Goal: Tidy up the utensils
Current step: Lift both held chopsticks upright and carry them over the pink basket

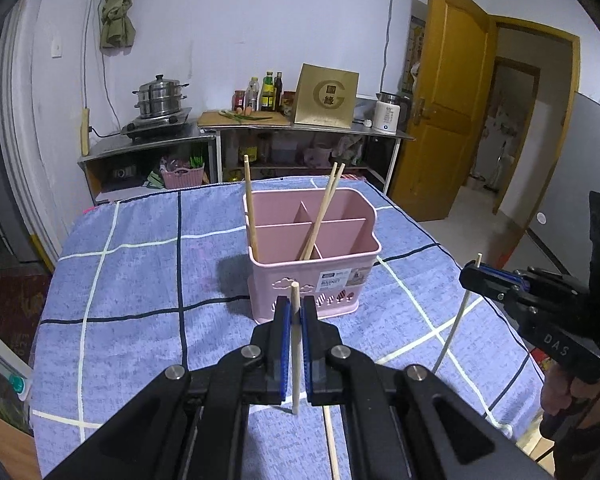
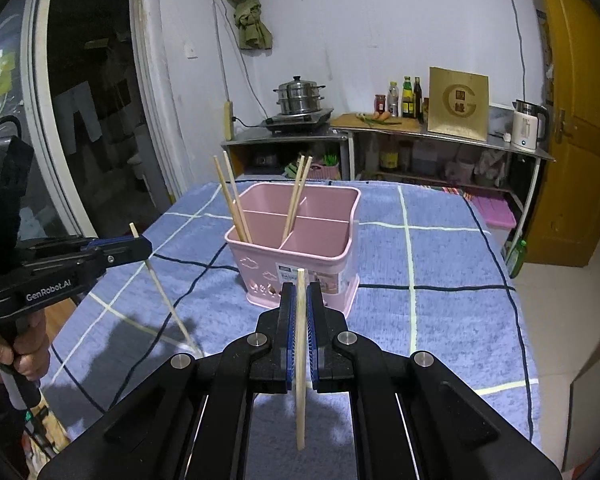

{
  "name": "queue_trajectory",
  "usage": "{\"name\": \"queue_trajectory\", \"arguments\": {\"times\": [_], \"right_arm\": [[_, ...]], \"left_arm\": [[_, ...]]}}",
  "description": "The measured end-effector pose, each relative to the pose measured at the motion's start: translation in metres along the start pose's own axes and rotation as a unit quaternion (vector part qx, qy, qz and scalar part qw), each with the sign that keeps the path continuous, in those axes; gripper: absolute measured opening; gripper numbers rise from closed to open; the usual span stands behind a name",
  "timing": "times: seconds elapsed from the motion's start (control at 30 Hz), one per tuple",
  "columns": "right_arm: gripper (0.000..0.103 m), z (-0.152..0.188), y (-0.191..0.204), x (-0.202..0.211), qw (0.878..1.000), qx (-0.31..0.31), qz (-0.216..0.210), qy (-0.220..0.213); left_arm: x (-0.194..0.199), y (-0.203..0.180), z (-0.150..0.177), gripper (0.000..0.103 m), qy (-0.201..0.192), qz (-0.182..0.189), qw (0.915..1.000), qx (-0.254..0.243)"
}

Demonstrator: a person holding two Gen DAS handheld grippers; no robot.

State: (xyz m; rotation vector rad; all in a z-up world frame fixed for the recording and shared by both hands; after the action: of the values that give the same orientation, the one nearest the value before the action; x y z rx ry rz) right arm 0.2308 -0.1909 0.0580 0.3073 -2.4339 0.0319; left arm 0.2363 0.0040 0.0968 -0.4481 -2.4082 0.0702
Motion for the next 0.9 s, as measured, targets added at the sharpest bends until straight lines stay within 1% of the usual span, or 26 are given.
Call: {"name": "queue_trajectory", "arguments": {"times": [0.3,0.47,0.67,0.77,0.9], "right_arm": [[0.005,0.008,0.003,0.016,1.000,0.008,-0.001,-0.007],[0.005,0.002,0.005,0.024,1.000,0.014,-0.003,-0.017],[0.005,-0.015,0.010,0.031,0.999,0.019,-0.005,-0.040],[0.005,-0.024,0.016,0.034,0.998,0.027,-0.006,-0.052],[0.005,-0.045,0.022,0.034,0.997,0.030,-0.016,-0.072]], "left_arm": [[0.011,-0.008,0.007,0.005,0.000,0.001,1.0000,-0.008],[0.017,-0.009,0.005,0.005,-0.004,0.001,1.0000,-0.005],[0.026,-0.010,-0.011,0.005,-0.015,0.000,0.9998,-0.011],[0.029,-0.012,-0.024,0.005,-0.019,0.001,0.9997,-0.015],[0.031,-0.013,-0.044,0.005,-0.028,0.002,0.9994,-0.019]]}}
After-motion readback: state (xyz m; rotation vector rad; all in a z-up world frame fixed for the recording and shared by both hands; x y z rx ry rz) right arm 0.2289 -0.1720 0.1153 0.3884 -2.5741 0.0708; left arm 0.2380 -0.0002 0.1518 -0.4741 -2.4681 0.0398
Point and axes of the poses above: each gripper's, at about its wrist camera, not at the fingertips, and x roughly against the way its jaws point, y to its left, z to its underside, the point moved 5 cm from there along -x, roughly the way its jaws point, and after that the axes turned 6 degrees about z, right-handed, at the moved point
